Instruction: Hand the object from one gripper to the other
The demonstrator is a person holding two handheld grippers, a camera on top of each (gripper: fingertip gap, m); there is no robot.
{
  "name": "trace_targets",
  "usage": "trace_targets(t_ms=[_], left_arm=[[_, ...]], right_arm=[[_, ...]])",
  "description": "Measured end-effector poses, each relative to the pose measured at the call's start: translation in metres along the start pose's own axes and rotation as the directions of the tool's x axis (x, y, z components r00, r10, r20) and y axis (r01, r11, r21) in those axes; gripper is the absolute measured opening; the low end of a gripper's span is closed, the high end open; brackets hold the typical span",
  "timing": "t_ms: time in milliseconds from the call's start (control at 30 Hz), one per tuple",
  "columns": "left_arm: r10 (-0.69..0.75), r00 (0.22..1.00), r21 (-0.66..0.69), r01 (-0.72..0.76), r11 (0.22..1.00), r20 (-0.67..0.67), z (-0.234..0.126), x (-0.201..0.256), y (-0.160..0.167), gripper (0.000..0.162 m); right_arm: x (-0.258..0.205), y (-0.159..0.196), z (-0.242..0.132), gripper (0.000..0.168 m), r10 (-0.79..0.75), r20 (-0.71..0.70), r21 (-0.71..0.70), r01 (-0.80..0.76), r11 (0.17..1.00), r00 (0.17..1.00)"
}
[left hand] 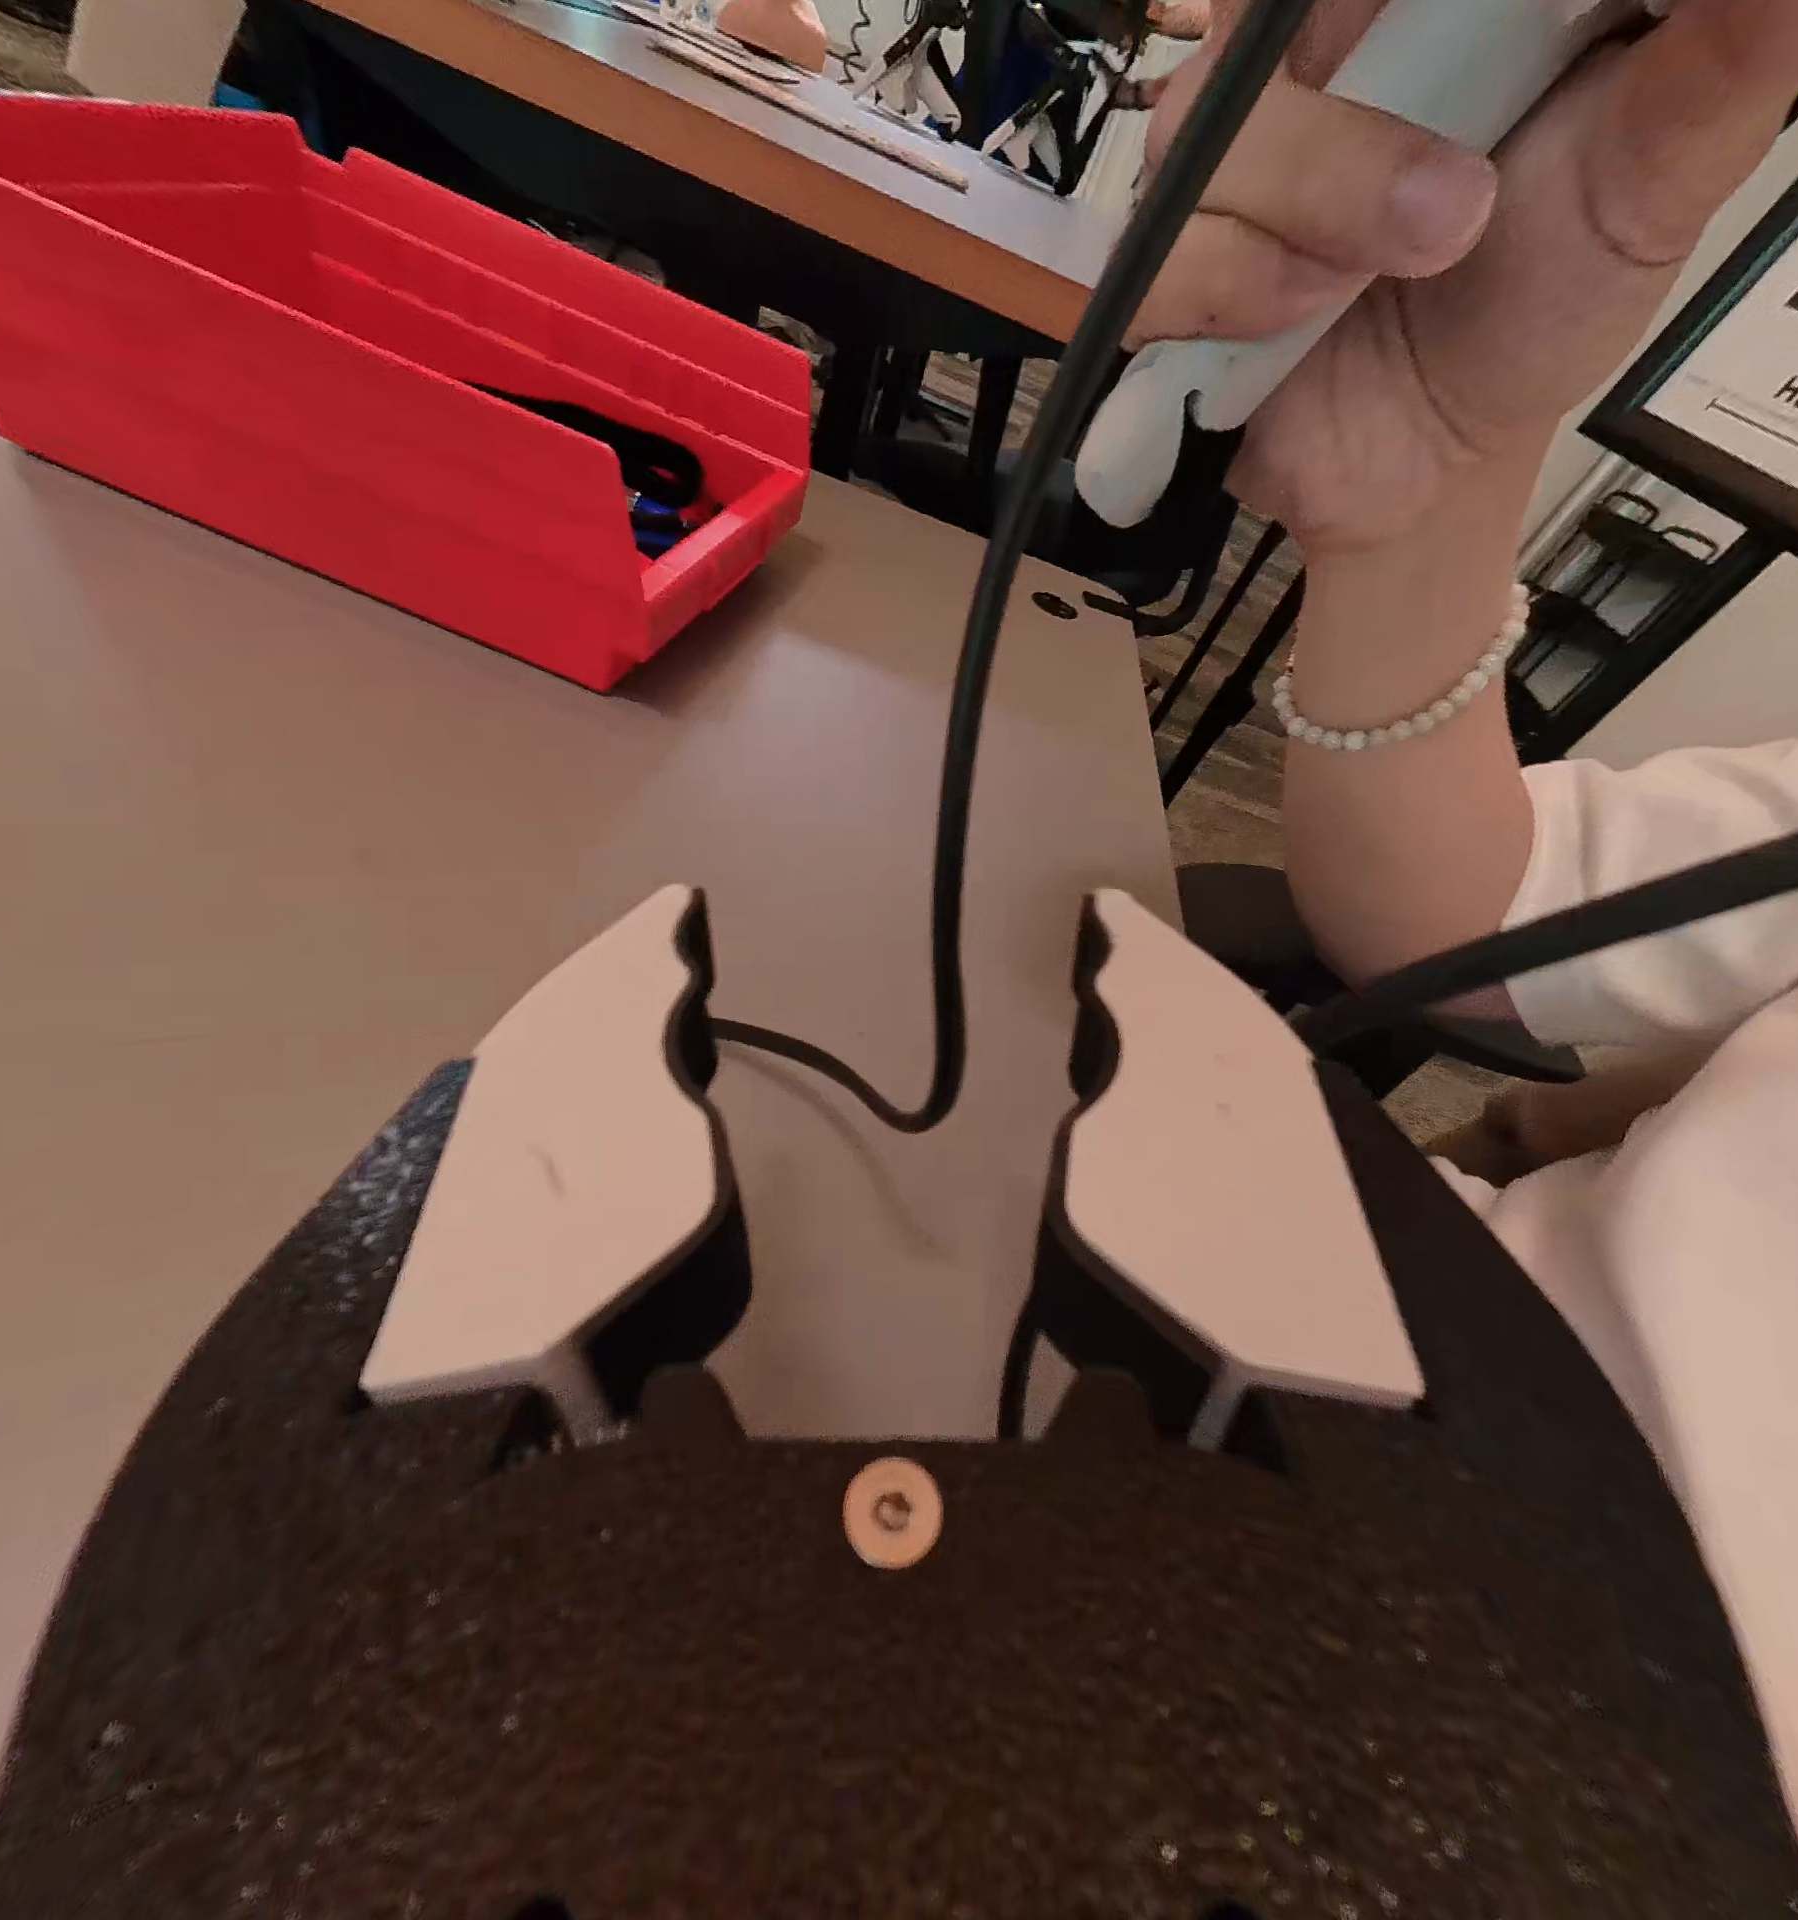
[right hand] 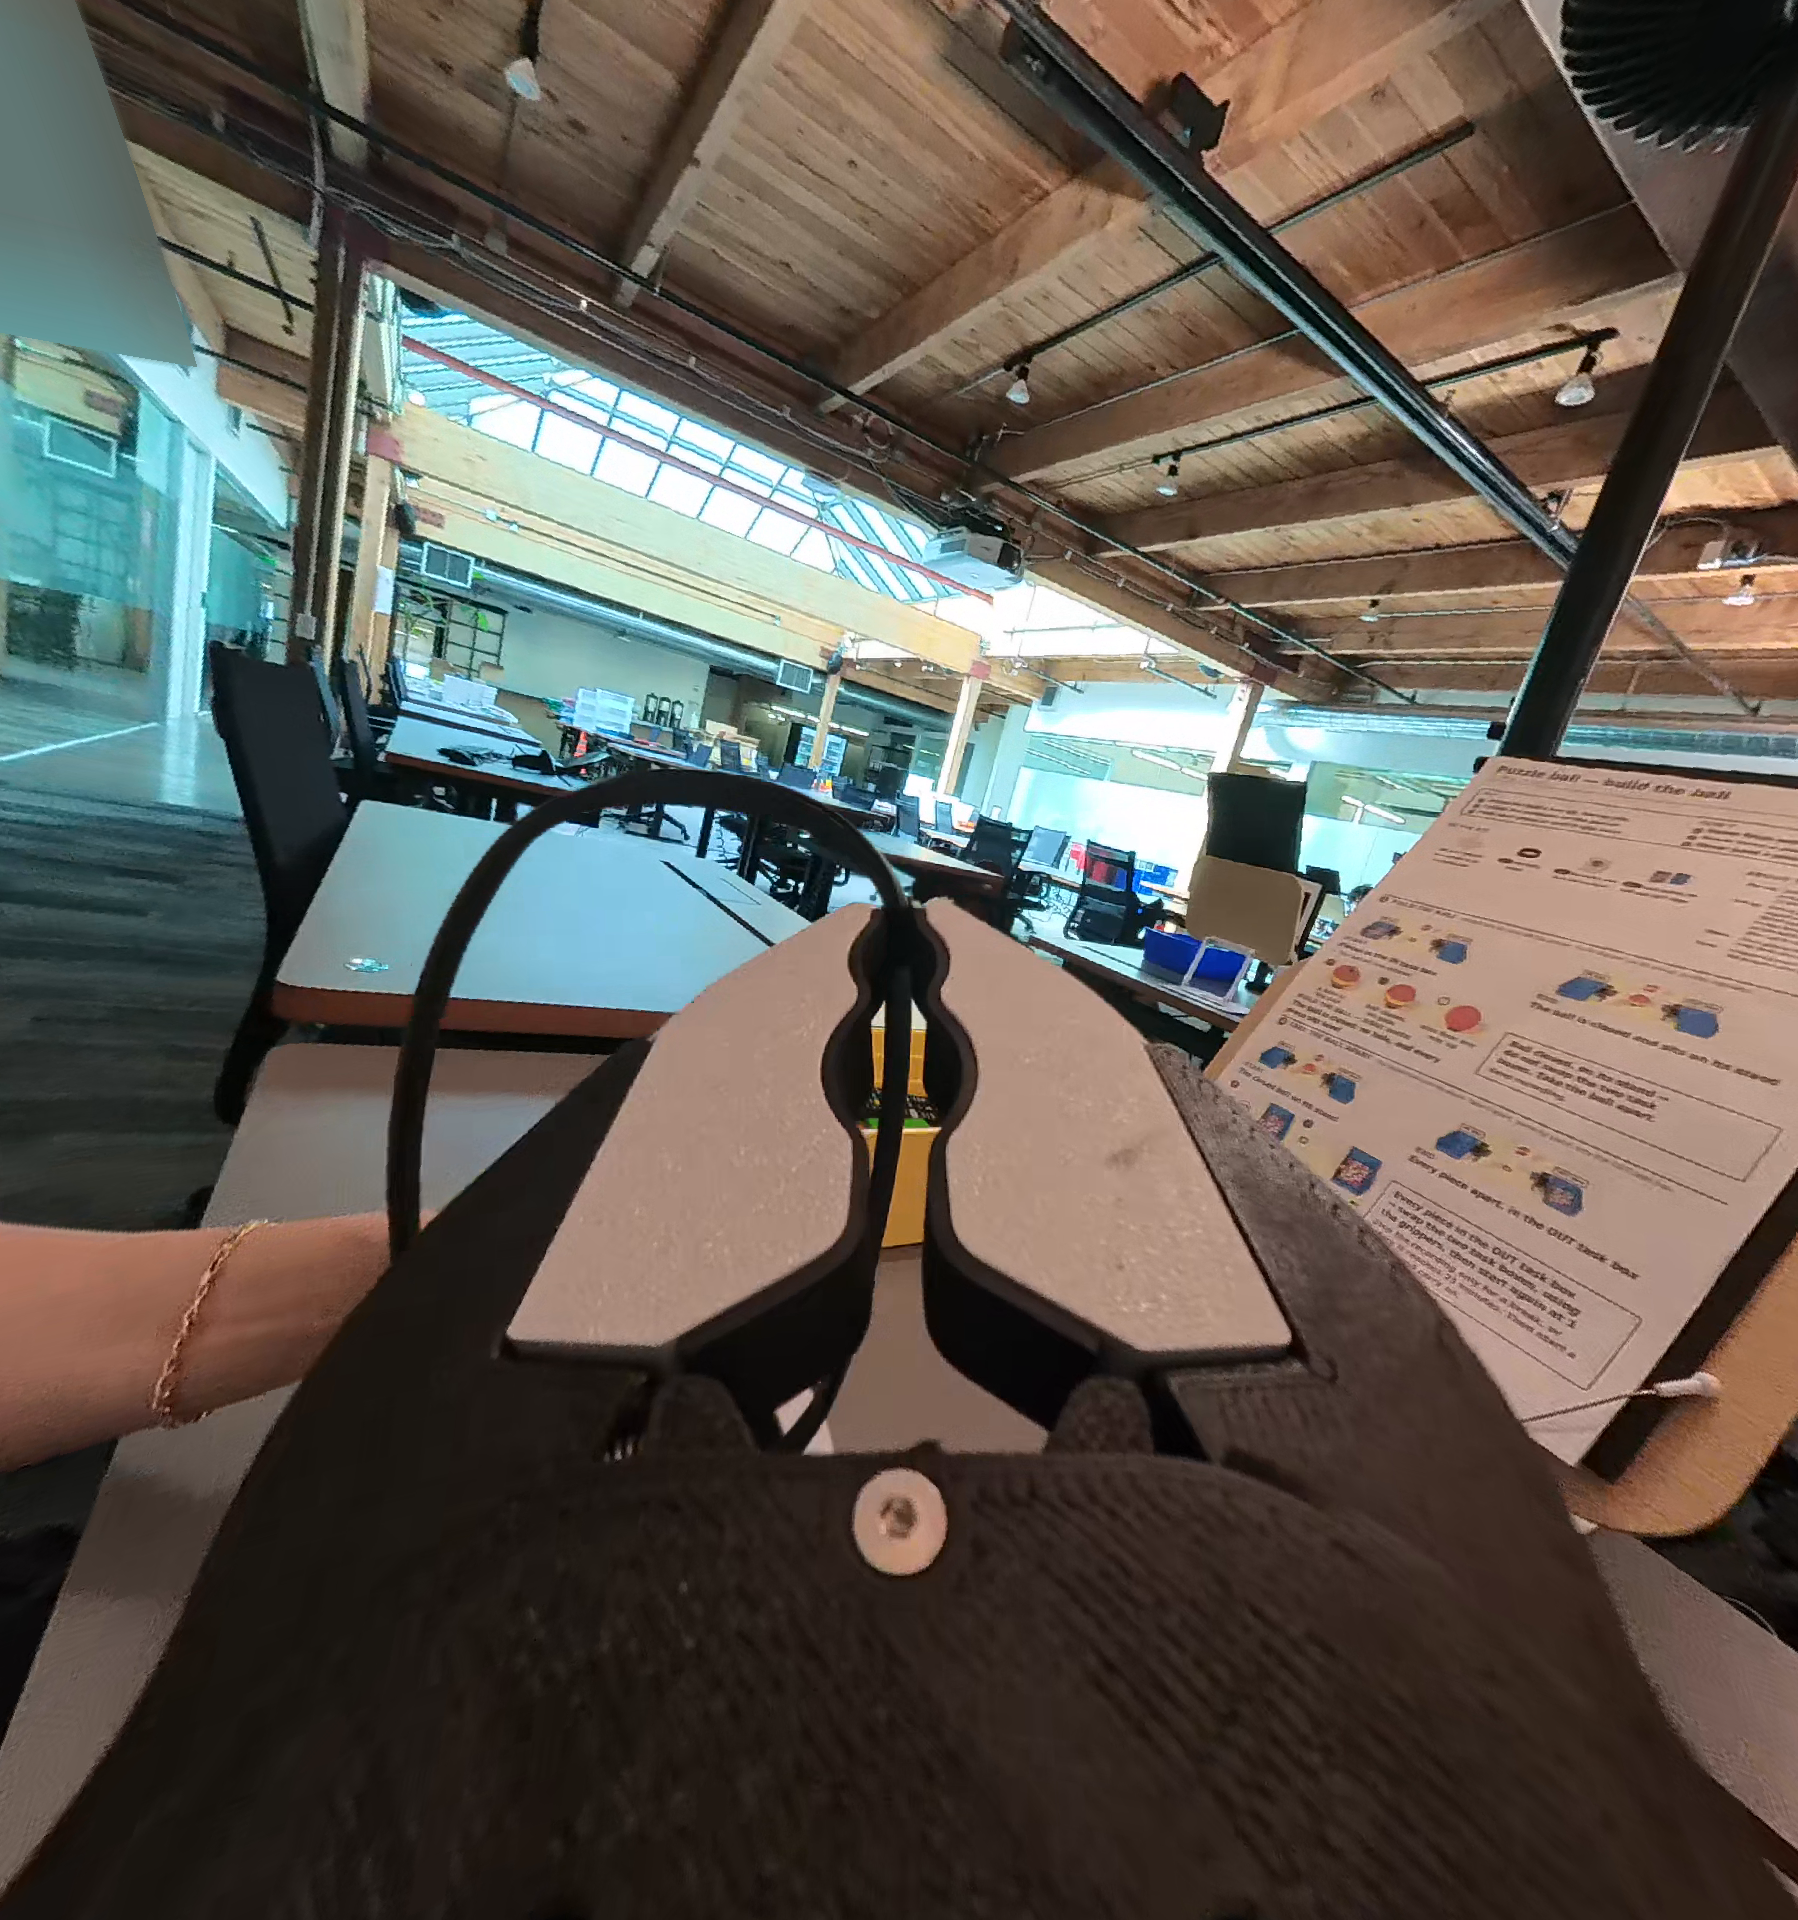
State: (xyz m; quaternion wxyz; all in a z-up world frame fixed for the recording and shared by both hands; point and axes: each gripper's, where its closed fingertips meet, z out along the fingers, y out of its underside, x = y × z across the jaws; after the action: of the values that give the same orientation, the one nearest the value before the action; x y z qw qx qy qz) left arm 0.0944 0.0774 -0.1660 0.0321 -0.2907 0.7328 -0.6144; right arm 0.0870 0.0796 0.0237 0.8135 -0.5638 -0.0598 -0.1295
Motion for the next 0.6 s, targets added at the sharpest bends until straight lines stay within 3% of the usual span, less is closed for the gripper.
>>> trace_targets(t_ms=[33,133,167,333,500,600], left_arm=[[-0.005,1.000,-0.007,0.004,1.000,-0.014,0.003,0.002,0.002,0.058],[0.006,1.000,-0.042,-0.006,0.999,-0.017,0.004,0.002,0.007,0.012],[0.015,1.000,-0.034,-0.015,0.999,0.000,0.002,-0.001,0.006,0.005],[-0.014,1.000,0.011,0.014,1.000,-0.025,-0.010,0.000,-0.003,0.004],[-0.028,0.996,0.138,0.039,0.990,-0.082,-0.023,0.008,-0.019,0.003],[-0.085,0.993,0.246,0.104,0.964,-0.085,-0.037,0.006,-0.041,0.002]], right_arm=[[0.000,0.001,0.001,0.003,0.005,-0.002,0.003,-0.005,1.000,1.000],[0.004,0.000,-0.001,0.003,0.005,-0.020,0.011,-0.005,1.000,1.000],[0.007,-0.002,-0.003,0.004,-0.007,-0.036,0.014,0.007,1.000,0.999],[0.036,0.002,-0.015,0.003,-0.041,-0.169,-0.026,0.037,0.999,0.985],[0.049,0.009,-0.019,0.005,0.058,-0.208,0.008,-0.058,0.998,0.976],[0.067,0.034,-0.025,0.010,-0.037,-0.296,-0.147,-0.007,0.989,0.954]])
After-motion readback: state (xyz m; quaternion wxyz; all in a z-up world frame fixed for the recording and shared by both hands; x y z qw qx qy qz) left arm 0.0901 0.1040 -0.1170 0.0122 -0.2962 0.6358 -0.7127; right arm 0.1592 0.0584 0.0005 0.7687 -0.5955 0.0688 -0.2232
